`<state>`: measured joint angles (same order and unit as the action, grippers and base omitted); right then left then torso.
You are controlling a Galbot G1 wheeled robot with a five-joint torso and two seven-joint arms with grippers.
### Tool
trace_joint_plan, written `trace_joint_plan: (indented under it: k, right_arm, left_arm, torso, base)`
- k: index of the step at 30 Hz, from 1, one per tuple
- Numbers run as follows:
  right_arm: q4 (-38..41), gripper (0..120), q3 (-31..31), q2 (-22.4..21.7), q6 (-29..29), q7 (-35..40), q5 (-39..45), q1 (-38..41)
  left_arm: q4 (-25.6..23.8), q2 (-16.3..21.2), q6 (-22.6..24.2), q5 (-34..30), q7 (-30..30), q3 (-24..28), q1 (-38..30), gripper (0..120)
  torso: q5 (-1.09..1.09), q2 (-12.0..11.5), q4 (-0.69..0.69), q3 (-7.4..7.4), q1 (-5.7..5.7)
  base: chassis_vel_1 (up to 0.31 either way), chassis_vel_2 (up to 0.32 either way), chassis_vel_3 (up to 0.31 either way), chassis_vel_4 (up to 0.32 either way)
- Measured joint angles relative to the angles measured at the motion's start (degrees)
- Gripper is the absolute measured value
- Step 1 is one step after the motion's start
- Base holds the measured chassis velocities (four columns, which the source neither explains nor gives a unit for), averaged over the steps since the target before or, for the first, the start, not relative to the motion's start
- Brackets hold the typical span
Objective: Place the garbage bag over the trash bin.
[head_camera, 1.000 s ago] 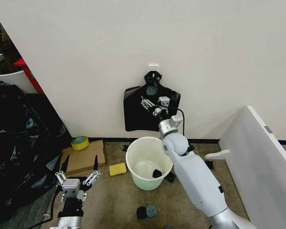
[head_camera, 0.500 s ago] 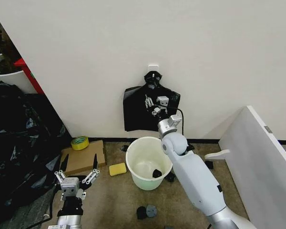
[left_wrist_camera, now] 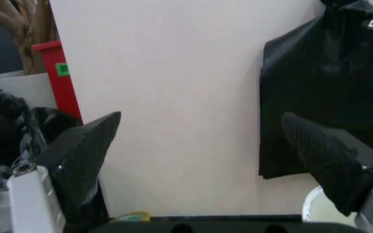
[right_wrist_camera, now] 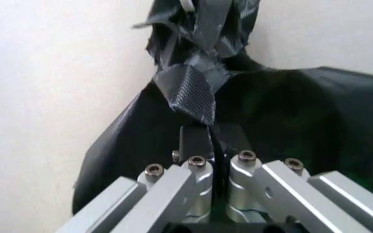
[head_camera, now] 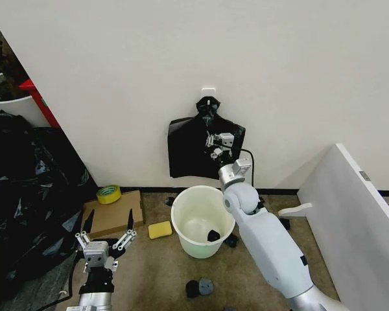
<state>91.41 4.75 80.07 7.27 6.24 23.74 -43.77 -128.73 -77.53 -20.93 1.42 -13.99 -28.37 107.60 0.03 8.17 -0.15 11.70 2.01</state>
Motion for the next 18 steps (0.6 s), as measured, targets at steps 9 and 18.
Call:
trace_joint_plan:
  k: [9,18]
  right_arm:
    - [5.45,0,0.41,-2.98,3.7,-4.03,-9.99,-10.68]
    - [10.59,0,0.45,-6.1,5.91,-6.89,-16.38,-18.74]
  left_arm:
    - [0.64,0.12,-0.1,-0.09,-0.04,0.18,-0.34,97]
    - [1.17,0.07,-0.11,0.02,-0.05,0.68,-0.61,97]
  torso:
    - [0.0,0.0,-0.02,-0.01,0.0]
    - [0.0,0.0,0.0,0.0,0.0]
  base:
    - [0.0,0.0,0.0,0.0]
    - [0.0,0.0,0.0,0.0]
